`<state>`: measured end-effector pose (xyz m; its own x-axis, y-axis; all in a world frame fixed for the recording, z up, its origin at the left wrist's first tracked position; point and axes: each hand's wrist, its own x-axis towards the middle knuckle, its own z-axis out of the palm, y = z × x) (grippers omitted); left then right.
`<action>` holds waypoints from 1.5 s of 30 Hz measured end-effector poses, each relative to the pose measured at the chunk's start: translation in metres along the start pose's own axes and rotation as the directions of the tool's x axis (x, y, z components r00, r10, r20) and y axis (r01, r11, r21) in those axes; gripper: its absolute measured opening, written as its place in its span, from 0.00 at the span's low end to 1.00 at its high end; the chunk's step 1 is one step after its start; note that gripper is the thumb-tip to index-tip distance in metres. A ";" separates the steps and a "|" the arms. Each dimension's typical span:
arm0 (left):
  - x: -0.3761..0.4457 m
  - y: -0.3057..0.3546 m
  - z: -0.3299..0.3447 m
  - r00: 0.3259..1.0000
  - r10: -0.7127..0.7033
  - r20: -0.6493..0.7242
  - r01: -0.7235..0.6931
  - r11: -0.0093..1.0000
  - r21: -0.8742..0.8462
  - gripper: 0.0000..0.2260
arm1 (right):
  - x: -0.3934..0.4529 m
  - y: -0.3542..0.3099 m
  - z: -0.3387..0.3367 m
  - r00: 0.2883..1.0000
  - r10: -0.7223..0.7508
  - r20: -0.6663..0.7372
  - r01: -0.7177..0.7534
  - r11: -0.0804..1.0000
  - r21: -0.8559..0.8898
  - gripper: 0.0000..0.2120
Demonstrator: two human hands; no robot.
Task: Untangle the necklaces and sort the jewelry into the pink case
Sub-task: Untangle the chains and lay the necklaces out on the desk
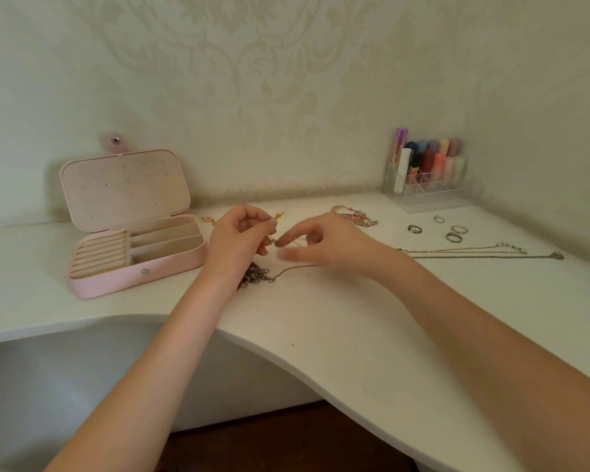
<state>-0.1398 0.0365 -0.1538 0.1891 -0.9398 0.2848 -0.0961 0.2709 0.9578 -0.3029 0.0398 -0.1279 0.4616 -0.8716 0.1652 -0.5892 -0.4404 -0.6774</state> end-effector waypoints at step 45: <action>-0.005 0.000 0.006 0.951 -0.001 0.308 -0.034 0.993 0.110 0.13 | 0.011 0.002 -0.018 0.890 0.067 -0.451 -0.008 0.991 0.132 0.07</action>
<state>-0.1466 0.0398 -0.1550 -0.1212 -0.9586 0.2576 -0.2093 0.2783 0.9374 -0.3110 0.0260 -0.1143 0.0723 -0.9025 0.4246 -0.5003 -0.4011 -0.7674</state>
